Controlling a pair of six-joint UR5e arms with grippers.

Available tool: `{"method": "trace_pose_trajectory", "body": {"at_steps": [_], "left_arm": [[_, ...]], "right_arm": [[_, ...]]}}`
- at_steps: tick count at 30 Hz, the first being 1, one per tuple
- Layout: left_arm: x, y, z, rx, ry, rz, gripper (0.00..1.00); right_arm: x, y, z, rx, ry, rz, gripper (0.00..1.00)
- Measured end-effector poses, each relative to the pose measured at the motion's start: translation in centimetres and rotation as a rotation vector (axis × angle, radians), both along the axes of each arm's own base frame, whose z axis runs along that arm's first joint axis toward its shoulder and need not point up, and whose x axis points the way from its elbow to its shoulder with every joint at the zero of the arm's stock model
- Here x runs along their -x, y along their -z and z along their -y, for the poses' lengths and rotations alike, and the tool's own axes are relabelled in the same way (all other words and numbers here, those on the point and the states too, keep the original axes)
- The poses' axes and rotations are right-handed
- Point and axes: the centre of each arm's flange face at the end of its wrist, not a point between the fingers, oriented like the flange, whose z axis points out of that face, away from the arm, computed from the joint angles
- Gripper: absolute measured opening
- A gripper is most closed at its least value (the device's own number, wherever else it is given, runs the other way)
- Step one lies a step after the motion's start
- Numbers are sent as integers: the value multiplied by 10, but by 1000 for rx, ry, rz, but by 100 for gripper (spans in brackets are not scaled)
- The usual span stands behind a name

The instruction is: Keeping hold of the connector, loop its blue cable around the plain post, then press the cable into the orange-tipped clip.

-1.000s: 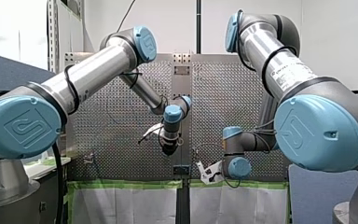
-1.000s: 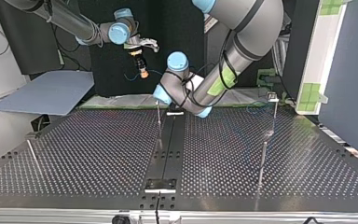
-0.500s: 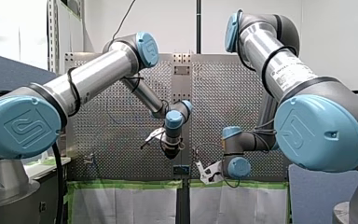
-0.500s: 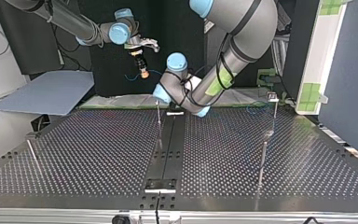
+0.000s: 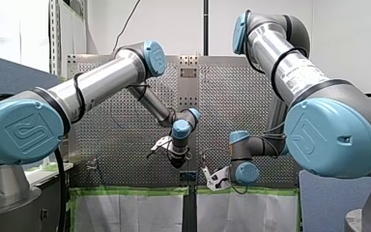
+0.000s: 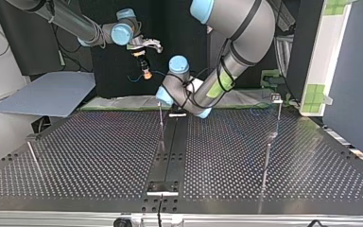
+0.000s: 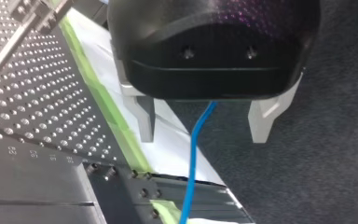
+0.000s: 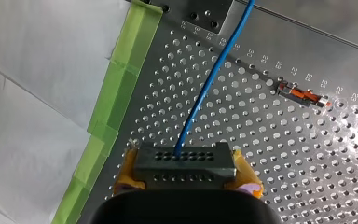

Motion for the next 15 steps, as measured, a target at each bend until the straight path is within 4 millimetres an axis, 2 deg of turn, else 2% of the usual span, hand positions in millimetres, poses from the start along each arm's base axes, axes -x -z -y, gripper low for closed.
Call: {"method": "trace_pose_trajectory", "body": {"at_steps": [6,15], "left_arm": [[-9,28,6,13,-6,11,100],[-9,83,-5,-16,-18,-29,100]], "right_arm": [[-1,0,0,-1,-2,-3,0],[-1,0,1,-1,-3,-7,0]]}}
